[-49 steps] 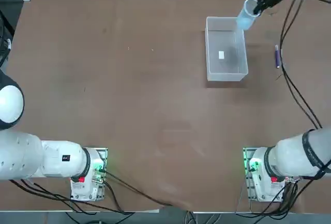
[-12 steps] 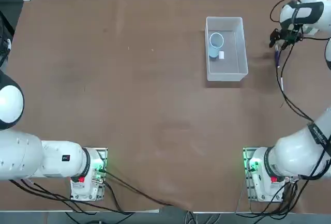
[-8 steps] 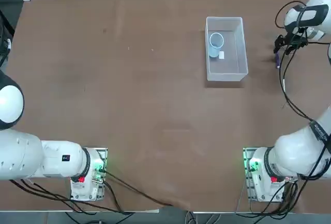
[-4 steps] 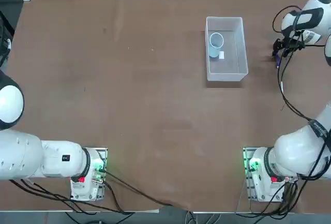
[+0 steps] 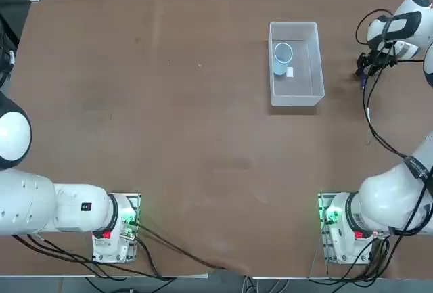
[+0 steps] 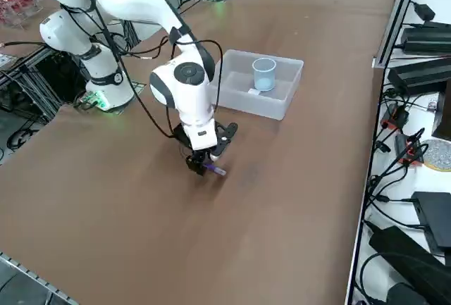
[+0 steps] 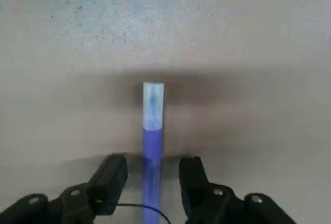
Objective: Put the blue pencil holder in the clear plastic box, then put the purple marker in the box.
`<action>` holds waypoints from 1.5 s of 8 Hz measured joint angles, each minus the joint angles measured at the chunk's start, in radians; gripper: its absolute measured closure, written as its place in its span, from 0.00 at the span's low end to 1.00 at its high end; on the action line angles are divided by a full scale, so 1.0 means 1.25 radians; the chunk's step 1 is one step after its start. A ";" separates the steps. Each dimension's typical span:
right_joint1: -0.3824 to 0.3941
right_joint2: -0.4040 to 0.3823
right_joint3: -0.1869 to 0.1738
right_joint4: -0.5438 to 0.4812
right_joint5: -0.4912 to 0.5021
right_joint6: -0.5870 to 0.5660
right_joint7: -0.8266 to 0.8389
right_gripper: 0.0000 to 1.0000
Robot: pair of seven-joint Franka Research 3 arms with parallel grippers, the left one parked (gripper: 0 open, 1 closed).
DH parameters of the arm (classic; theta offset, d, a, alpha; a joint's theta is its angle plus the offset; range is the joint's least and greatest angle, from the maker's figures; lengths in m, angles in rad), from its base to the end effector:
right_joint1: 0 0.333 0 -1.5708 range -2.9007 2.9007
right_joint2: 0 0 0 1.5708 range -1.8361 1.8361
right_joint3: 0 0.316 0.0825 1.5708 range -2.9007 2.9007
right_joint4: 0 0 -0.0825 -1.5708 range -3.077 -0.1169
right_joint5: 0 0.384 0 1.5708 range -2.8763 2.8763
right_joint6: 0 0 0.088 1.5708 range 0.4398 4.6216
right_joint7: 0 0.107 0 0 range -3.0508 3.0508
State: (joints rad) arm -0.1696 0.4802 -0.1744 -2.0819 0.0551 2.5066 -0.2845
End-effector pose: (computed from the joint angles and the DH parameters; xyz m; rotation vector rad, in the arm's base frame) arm 0.5472 -0.1966 0.1914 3.1051 -0.1355 -0.0930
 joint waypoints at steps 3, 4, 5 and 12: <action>0.000 0.004 0.001 0.000 0.000 0.000 -0.003 0.45; 0.000 0.000 0.004 0.001 0.000 -0.001 -0.004 0.64; 0.001 -0.002 0.005 0.001 0.000 -0.001 -0.004 0.83; 0.003 -0.048 0.005 0.028 0.000 -0.048 -0.008 0.85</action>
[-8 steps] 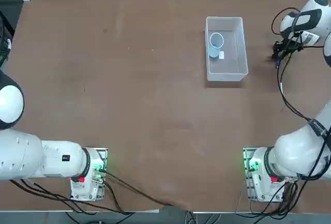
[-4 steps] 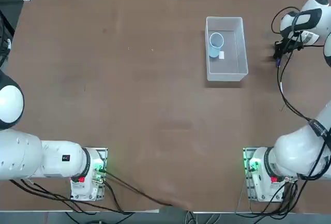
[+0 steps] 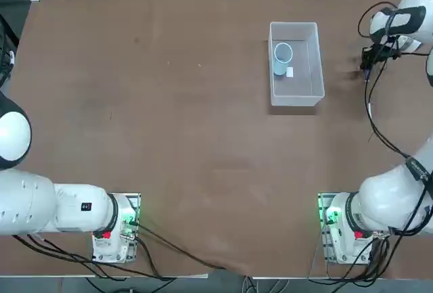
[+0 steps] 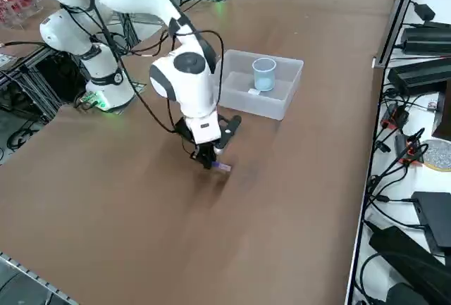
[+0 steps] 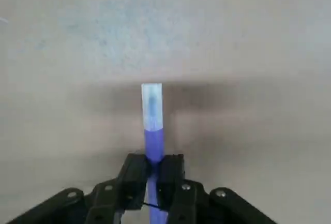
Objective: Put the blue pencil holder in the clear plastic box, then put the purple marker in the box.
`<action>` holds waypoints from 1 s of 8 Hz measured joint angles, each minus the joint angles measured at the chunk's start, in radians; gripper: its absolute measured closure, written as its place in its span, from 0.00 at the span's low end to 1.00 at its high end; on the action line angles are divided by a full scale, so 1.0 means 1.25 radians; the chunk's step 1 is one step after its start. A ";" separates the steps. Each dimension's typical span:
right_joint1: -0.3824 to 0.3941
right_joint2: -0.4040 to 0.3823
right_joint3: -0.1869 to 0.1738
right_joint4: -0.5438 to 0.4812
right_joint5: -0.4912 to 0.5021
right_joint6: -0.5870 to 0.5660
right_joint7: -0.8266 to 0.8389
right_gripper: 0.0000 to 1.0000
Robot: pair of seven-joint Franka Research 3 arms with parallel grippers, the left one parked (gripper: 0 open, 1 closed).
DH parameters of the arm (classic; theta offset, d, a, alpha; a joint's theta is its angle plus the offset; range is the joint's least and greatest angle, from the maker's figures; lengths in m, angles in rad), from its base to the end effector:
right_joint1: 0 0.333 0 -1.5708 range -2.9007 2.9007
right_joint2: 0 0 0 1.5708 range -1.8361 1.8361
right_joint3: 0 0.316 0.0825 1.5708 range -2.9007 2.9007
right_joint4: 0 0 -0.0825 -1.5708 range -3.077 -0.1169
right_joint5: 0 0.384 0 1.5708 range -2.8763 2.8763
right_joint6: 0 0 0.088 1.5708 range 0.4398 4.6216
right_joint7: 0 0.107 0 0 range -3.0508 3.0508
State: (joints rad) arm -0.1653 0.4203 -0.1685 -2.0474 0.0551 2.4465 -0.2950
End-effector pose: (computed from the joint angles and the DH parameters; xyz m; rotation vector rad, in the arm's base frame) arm 0.5624 -0.1931 0.2338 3.1120 -0.1051 -0.0372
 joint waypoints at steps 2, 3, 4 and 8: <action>0.009 -0.054 0.002 0.046 0.000 -0.110 -0.002 0.85; 0.021 -0.078 0.004 0.075 0.000 -0.166 -0.002 0.85; 0.038 -0.096 0.005 0.112 0.000 -0.231 0.006 0.85; 0.160 -0.114 0.011 0.247 0.004 -0.403 0.150 0.85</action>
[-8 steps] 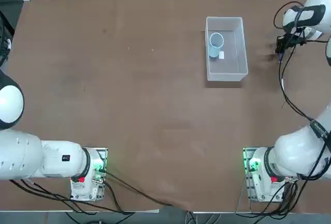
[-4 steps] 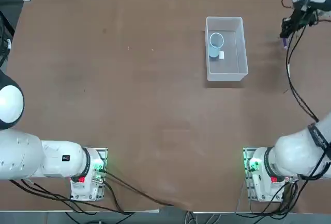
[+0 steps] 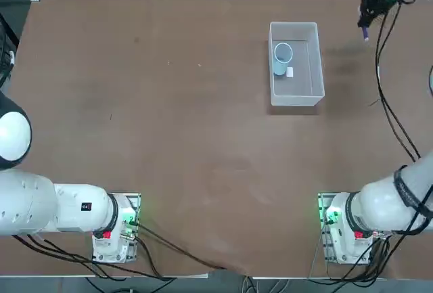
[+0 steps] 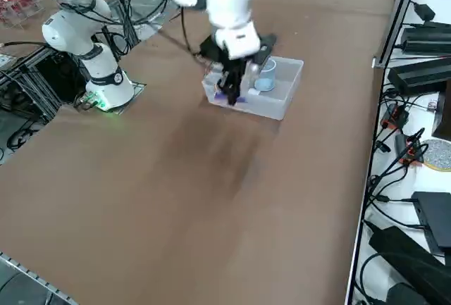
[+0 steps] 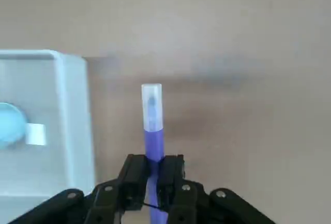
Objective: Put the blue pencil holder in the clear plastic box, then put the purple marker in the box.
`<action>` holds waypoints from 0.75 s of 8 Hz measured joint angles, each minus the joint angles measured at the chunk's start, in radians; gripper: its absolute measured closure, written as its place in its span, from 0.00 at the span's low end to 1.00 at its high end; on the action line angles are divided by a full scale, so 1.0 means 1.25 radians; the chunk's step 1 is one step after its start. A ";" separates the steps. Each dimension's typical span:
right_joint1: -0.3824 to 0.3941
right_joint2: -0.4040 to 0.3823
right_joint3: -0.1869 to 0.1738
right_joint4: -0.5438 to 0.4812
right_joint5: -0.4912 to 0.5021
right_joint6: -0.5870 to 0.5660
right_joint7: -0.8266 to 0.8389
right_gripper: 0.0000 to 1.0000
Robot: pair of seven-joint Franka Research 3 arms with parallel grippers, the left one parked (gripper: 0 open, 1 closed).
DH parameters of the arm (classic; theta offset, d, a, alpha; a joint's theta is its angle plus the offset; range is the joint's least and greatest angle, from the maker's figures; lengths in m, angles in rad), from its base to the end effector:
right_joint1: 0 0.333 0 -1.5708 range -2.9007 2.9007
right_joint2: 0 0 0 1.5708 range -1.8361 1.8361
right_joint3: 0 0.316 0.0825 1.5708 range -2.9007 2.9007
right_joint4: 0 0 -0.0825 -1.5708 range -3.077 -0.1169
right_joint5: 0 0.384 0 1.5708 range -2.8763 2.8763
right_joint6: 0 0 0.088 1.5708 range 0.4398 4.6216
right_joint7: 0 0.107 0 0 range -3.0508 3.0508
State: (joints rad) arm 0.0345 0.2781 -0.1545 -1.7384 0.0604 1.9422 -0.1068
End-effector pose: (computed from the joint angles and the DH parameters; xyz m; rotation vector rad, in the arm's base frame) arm 0.6245 -0.0641 0.4117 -3.1184 0.0511 0.1072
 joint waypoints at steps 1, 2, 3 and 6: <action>0.041 0.000 0.001 0.006 0.013 -0.003 0.046 0.85; 0.079 0.001 0.002 0.006 0.033 -0.003 0.078 0.85; 0.112 0.002 0.002 0.007 0.048 -0.003 0.099 0.85; 0.179 0.021 0.003 0.005 0.051 -0.002 0.165 0.85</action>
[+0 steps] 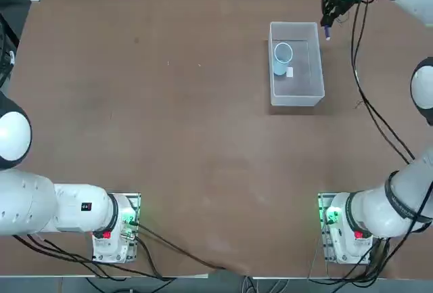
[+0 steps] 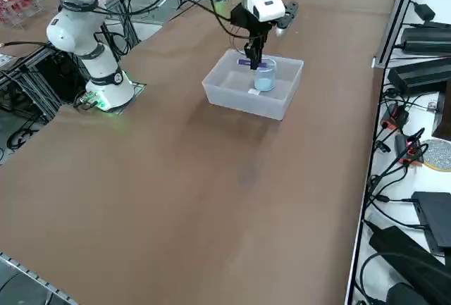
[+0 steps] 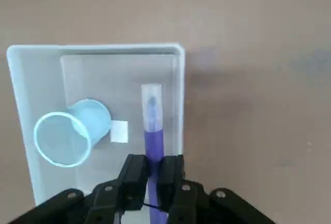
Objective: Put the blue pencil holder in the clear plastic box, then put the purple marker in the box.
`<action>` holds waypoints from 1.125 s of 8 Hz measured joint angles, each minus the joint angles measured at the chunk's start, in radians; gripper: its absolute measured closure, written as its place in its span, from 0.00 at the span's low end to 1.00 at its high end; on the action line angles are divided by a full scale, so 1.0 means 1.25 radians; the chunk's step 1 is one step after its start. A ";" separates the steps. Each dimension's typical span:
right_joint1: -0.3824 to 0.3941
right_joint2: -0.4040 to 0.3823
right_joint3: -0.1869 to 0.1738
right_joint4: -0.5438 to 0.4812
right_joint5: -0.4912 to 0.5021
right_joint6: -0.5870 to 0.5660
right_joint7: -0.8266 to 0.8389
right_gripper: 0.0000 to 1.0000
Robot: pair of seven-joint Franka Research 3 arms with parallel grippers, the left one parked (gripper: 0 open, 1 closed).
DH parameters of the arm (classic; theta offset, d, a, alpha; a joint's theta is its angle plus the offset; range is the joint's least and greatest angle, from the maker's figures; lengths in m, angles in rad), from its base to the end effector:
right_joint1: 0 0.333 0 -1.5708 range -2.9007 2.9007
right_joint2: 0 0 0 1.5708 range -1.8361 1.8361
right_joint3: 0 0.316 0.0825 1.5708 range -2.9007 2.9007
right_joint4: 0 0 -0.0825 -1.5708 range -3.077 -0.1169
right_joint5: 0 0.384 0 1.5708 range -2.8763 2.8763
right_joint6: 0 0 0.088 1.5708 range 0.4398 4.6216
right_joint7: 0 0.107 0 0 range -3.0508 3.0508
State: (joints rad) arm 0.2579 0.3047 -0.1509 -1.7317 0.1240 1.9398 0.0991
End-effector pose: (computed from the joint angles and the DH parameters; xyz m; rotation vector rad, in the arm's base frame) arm 0.6256 0.0830 0.3981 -3.0791 0.0577 0.1523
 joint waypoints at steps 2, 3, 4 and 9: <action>0.043 0.036 0.000 -0.003 0.000 0.013 0.038 0.85; 0.062 0.057 0.000 -0.010 0.000 0.038 0.049 0.85; 0.077 0.077 -0.001 -0.023 0.000 0.074 0.060 0.85; 0.127 0.144 -0.003 -0.086 -0.066 0.180 0.094 0.91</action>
State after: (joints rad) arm 0.4171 0.4842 -0.1549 -1.8392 0.0412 2.1654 0.2171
